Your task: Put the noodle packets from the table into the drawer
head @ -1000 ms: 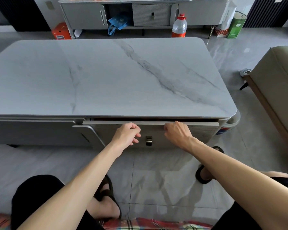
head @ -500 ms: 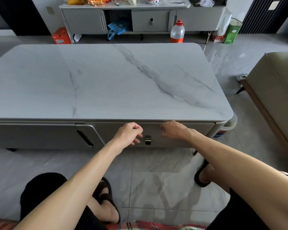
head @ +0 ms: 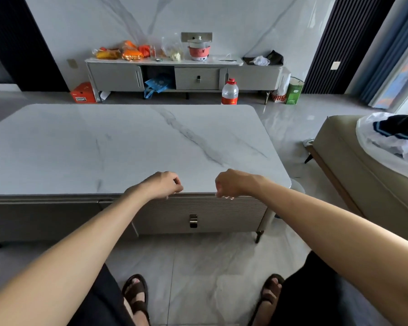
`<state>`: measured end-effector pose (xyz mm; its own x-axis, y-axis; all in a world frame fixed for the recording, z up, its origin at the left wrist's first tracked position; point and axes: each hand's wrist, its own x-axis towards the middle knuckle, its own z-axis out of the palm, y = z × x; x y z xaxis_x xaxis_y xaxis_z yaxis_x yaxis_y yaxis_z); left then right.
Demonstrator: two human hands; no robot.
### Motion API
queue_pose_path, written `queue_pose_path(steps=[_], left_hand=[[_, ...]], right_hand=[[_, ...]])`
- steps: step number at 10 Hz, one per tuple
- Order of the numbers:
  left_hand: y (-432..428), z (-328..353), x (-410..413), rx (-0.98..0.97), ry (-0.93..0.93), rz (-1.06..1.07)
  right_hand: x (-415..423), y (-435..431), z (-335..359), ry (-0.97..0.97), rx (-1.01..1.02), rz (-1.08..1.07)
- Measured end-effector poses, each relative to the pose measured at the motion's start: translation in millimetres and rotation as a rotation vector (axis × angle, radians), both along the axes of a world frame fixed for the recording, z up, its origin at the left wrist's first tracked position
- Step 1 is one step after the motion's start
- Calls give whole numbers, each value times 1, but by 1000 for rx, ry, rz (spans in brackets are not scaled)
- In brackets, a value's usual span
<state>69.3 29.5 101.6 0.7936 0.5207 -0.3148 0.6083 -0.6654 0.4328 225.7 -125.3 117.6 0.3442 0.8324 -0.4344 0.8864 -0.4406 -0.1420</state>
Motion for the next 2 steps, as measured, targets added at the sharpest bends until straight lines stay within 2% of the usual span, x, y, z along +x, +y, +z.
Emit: queue_pose_path(steps=[2], left_hand=[[36,-5,58,-12,75,-63]], right_hand=[[43,41,-5,-26,-30,-53]])
